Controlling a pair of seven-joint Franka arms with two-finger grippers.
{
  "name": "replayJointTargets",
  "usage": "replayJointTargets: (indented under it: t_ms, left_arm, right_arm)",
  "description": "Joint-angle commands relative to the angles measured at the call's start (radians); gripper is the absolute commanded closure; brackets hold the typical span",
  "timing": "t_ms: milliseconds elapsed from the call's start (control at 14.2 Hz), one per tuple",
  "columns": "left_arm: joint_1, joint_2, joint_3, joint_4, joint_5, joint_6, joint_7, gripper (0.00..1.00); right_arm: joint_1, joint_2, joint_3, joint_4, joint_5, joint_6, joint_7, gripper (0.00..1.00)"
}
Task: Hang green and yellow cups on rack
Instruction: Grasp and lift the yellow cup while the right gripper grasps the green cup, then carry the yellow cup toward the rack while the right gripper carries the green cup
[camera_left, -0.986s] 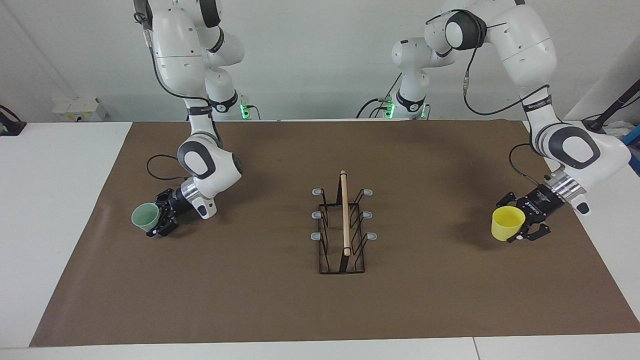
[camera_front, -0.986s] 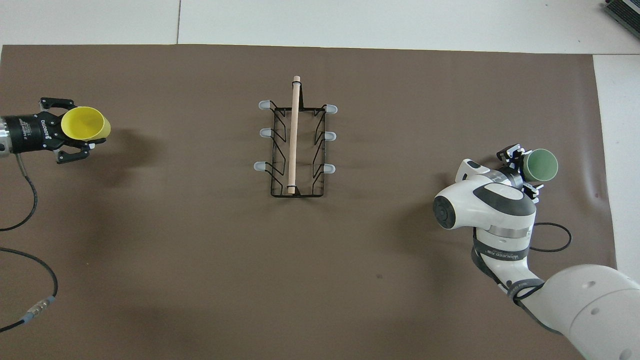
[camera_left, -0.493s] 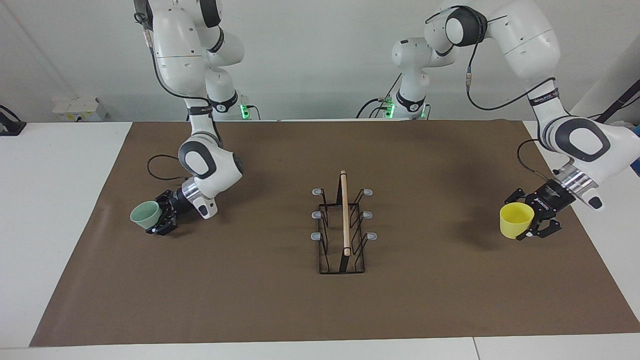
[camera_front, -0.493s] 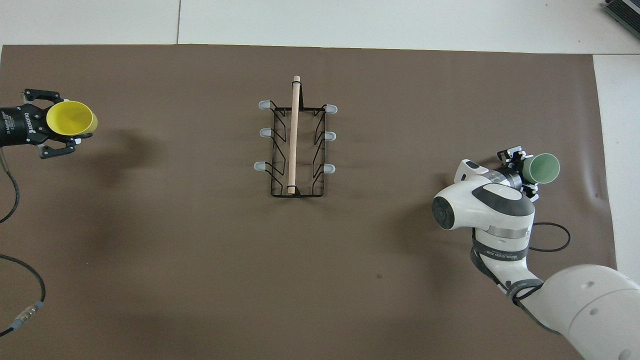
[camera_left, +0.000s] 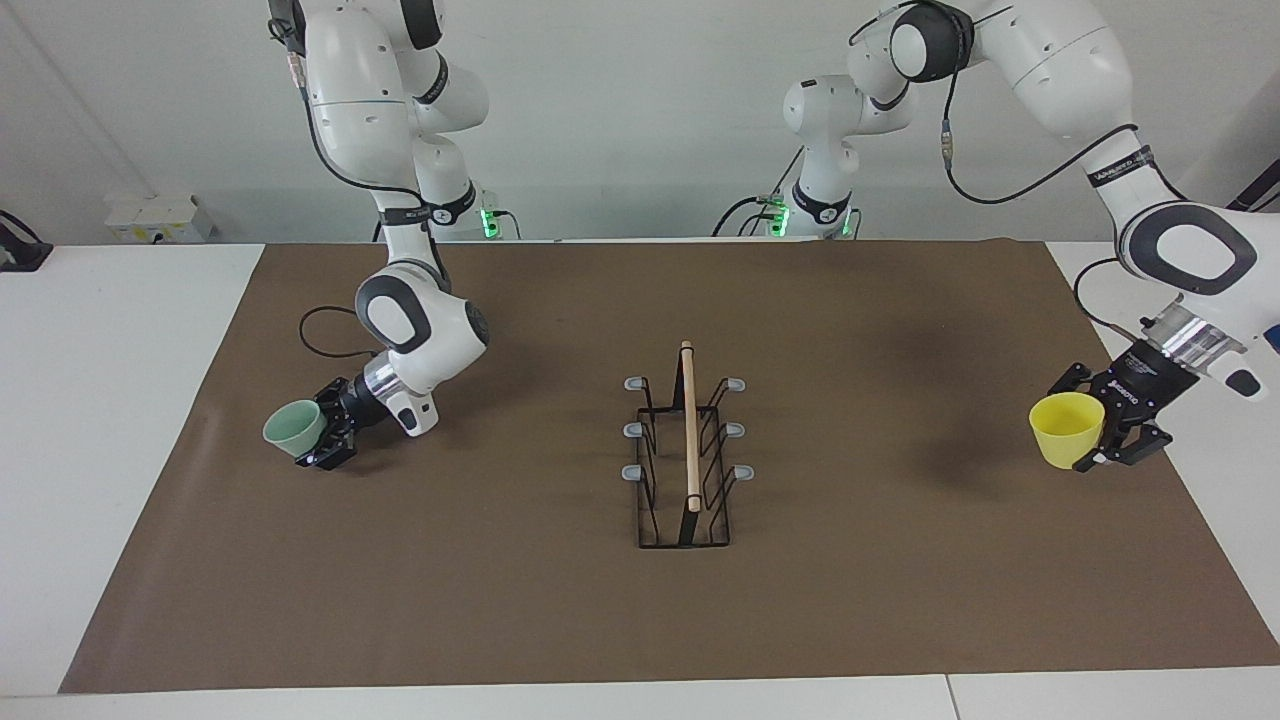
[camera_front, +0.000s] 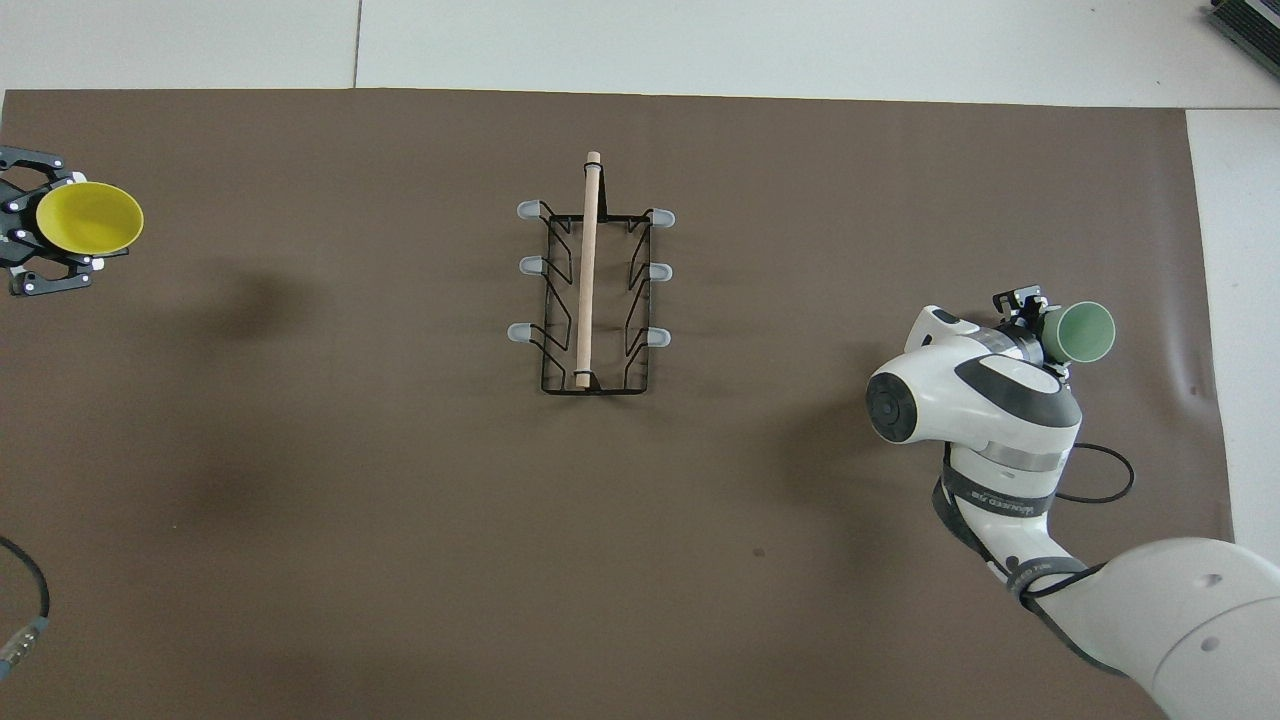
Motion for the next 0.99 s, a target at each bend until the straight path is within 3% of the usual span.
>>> replayJointTargets:
  t_ms: [0, 211, 563, 915]
  left_arm:
    - [-0.051, -0.059, 0.001, -0.014, 0.141, 0.034, -0.027, 1.0]
    - [-0.057, -0.099, -0.02, -0.014, 0.234, 0.039, 0.002, 1.0]
    - [-0.025, -0.158, -0.106, -0.014, 0.337, 0.072, 0.01, 1.0]
    - [-0.005, -0.208, -0.232, -0.016, 0.471, 0.085, 0.045, 1.0]
  right_arm:
    - [-0.021, -0.051, 0.005, 0.0, 0.088, 0.054, -0.08, 0.64]
    - [-0.025, -0.089, 0.005, -0.001, 0.168, 0.06, -0.11, 0.64]
    - [-0.015, -0.195, 0.005, 0.014, 0.58, 0.093, -0.305, 0.64]
    - [-0.011, -0.243, 0.008, 0.049, 0.847, 0.077, -0.368, 0.64]
